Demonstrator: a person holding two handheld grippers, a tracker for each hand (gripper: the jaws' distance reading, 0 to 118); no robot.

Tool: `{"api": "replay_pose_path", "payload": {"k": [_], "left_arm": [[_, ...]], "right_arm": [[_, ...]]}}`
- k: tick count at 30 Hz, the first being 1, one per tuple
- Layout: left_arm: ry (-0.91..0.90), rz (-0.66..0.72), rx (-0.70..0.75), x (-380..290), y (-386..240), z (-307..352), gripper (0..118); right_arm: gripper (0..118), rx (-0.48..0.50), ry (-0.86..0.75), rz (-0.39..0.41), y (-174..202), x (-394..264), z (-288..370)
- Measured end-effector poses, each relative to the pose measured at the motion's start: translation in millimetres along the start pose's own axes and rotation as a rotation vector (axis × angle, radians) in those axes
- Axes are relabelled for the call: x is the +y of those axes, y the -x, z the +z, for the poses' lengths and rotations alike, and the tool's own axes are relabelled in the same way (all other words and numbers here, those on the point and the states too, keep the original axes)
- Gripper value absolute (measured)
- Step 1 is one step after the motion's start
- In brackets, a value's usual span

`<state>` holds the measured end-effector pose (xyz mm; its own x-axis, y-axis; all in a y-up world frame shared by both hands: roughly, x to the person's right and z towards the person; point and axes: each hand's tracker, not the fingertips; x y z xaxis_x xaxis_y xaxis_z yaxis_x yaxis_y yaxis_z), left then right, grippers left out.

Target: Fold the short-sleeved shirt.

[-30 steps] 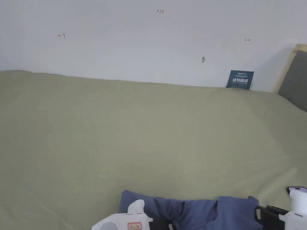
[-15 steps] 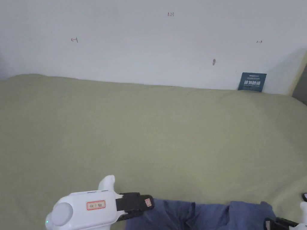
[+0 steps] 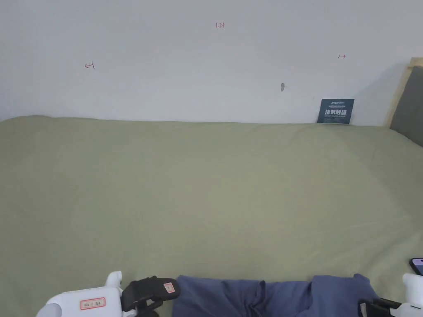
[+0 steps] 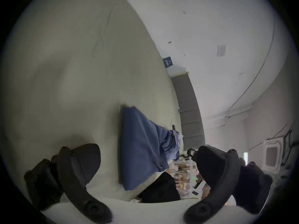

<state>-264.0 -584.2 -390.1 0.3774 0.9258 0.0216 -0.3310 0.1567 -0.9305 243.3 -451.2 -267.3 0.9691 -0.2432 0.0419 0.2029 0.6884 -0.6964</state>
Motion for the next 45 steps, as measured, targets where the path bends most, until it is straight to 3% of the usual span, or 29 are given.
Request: {"api": "replay_pose_path", "payload": {"k": [2,3,4,5,8,10,12,14,17,24,28,33,41,45], "left_arm": [[-0.049,-0.079,-0.085,-5.5,-6.9,-10.4,112],[-0.01,-0.072,-0.081,-4.9,-9.9,-18.4,96],[0.039,-0.021,-0.09,-4.8,-9.5,-28.9,64],[0.048,0.02,-0.078,-5.5,-7.6,-35.0,9],[0.01,0.025,0.1,-11.1,-1.6,-45.1,9],[-0.014,0.071,-0.029,-16.4,1.4,-36.9,9],[-0.061,0.02,0.058,-16.3,-9.9,-21.6,9],[-0.101,0.055,0.119,-13.4,-15.5,-4.3,9],[-0.186,0.097,0.102,-0.3,-25.4,33.7,8],[-0.304,-0.081,0.266,27.1,-73.7,140.4,8],[-0.371,-0.108,0.38,22.6,-94.7,178.2,8],[-0.347,-0.17,0.404,0.6,-133.4,149.2,8],[-0.069,-0.315,0.354,-6.3,-166.1,-0.8,8],[0.037,-0.307,0.317,-16.5,-166.6,-62.5,9]], "right_arm": [[0,-0.001,0.003,-0.007,-1.8,0.1,-0.6],[0,-0.002,0.003,-0.011,-2.9,0.0,-0.7],[0,-0.003,0.002,-0.016,-4.0,-0.5,-0.5],[0,-0.003,0.002,-0.018,-5.1,-0.6,-0.7],[0,-0.01,0.008,-0.027,-9.5,-0.8,-1.9],[0,-0.013,0.005,-0.038,-13.0,-0.5,0.0],[0,-0.016,-0.005,-0.047,-16.5,0.0,2.2],[0,-0.025,-0.013,-0.05,-18.7,1.8,3.0],[0,-0.03,-0.023,-0.052,-17.2,3.3,5.8],[0,0.007,-0.02,-0.02,-5.1,2.4,3.7],[0,0.018,-0.003,-0.006,-0.1,-0.2,0.6],[0,0.028,0.011,0.01,6.9,-1.0,-3.2],[0,0.011,0.006,0.039,8.9,-4.6,-2.0],[0,0.005,0.008,0.034,5.7,-5.3,-1.8]]}}
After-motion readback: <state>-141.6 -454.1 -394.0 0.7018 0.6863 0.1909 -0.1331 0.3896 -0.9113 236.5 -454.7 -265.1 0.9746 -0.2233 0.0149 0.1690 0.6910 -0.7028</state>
